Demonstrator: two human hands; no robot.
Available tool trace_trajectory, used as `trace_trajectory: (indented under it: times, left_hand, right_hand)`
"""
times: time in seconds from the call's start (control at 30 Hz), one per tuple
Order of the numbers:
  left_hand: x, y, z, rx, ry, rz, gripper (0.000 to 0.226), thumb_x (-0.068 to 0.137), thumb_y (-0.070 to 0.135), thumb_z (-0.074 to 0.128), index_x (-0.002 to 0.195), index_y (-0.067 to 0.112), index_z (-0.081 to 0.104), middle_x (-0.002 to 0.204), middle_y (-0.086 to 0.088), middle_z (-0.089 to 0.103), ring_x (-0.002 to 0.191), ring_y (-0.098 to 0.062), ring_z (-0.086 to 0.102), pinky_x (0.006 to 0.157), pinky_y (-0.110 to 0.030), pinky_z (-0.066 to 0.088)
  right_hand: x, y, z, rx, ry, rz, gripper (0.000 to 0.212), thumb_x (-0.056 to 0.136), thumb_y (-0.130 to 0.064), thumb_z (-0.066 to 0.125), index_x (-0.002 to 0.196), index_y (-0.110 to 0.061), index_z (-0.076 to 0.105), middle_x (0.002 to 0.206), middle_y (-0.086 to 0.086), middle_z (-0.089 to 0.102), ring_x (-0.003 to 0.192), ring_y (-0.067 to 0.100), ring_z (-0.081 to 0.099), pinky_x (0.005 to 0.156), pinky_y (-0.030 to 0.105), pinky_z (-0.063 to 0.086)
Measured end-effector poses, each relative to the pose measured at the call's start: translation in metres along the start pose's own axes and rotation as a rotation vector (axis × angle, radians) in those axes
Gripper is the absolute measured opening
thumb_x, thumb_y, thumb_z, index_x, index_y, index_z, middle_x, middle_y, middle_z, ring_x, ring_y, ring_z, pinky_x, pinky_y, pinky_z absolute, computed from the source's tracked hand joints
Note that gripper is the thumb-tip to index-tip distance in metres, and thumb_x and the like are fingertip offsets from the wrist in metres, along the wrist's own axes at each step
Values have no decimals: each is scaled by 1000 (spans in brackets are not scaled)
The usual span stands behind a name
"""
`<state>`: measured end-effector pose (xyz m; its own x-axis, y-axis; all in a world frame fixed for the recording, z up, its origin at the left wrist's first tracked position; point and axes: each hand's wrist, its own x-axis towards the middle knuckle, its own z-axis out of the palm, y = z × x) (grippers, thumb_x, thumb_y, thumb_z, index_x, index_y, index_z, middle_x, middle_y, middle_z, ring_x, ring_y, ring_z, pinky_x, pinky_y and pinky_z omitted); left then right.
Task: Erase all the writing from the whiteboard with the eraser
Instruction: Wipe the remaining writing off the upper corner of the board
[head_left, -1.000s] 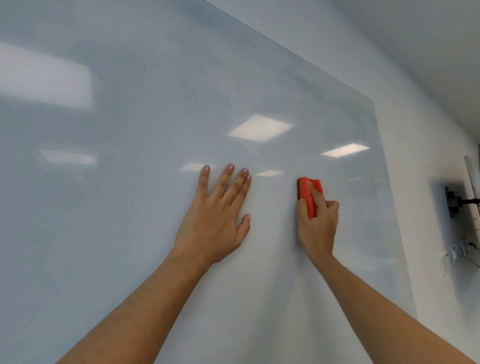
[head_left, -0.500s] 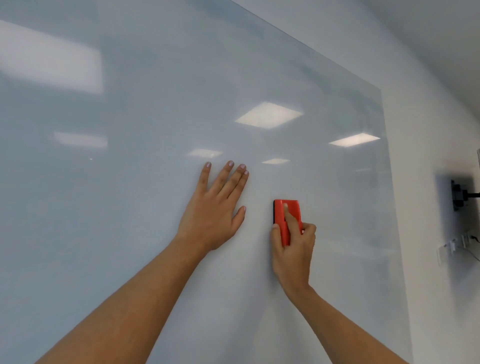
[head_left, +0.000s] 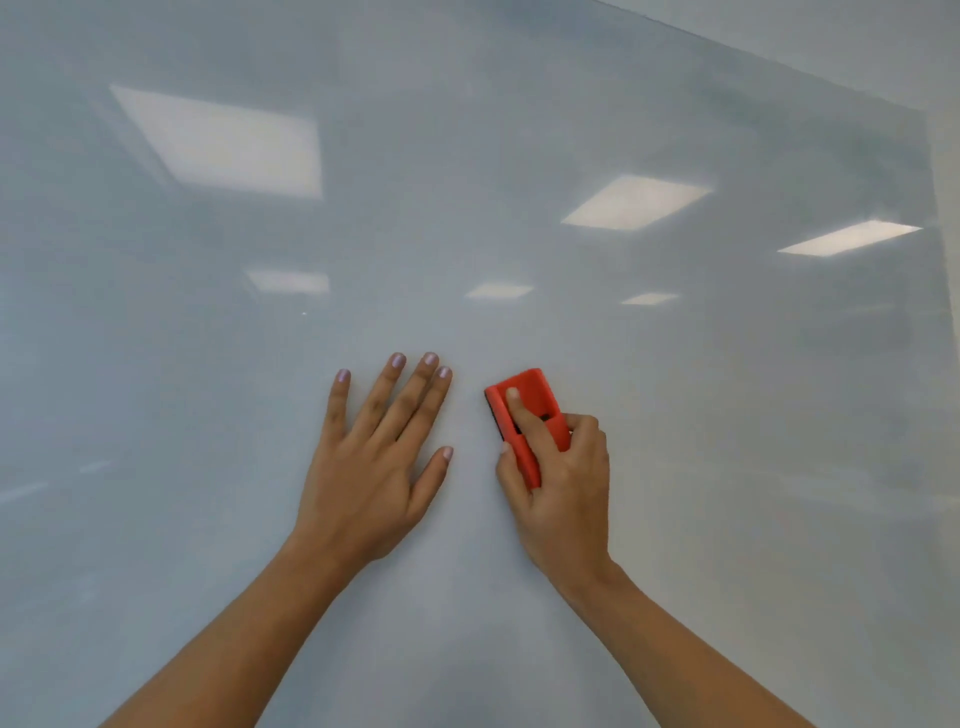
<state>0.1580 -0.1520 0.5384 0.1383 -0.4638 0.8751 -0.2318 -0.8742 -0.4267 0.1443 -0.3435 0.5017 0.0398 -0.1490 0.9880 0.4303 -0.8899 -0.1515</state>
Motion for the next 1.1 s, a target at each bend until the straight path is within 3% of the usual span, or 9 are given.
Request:
trace_trajectory:
  times: [0.13,0.23,0.43,0.57,0.73,1.1]
  left_hand:
    - [-39,-24,-9,26,-18,-101,66,99,45,30,156,15,24,164,-2,20,151,-24,16,121,-56,9]
    - [-65,-36,-13,49,-46,-61,65,98,44,32,156,14,26,163,-2,21,151,-24,17,121,-56,11]
    - [-105,-45,-11,71,-77,-35,65,98,46,32,155,14,27,164,-1,20,151,-23,16,121,-56,10]
    - [-126,-48,-12,16,-31,-102,68,99,47,31,157,13,20,164,-2,16,152,-24,13,121,-54,8]
    - [-156,-57,-14,-26,-38,-41,68,101,52,21,158,15,10,166,1,4,152,-23,9,122,-52,3]
    - [-262,-11,-18,-155,-354,331,65,101,53,25,156,19,24,163,-1,23,151,-22,17,123,-49,5]
  right_hand:
    - [-37,-5,2,-35,-125,-274,53,89,-37,57,141,-37,44,111,7,52,91,21,47,75,34,49]
    - [-48,10,-6,-56,-201,-462,52,88,-36,58,139,-35,46,110,13,58,89,27,52,71,41,51]
    - [-25,-40,8,37,-142,-120,50,90,-36,56,139,-32,51,104,9,50,86,23,46,73,40,49]
    - [-41,-84,27,31,-179,-280,51,90,-33,59,140,-29,52,104,12,55,83,26,50,70,38,48]
    - [-92,-78,31,-2,-266,-531,50,90,-33,59,140,-29,52,108,15,60,84,29,55,72,39,52]
    - [-229,-62,3,170,-691,-626,50,95,-38,54,145,-35,42,114,9,62,86,21,58,74,31,53]
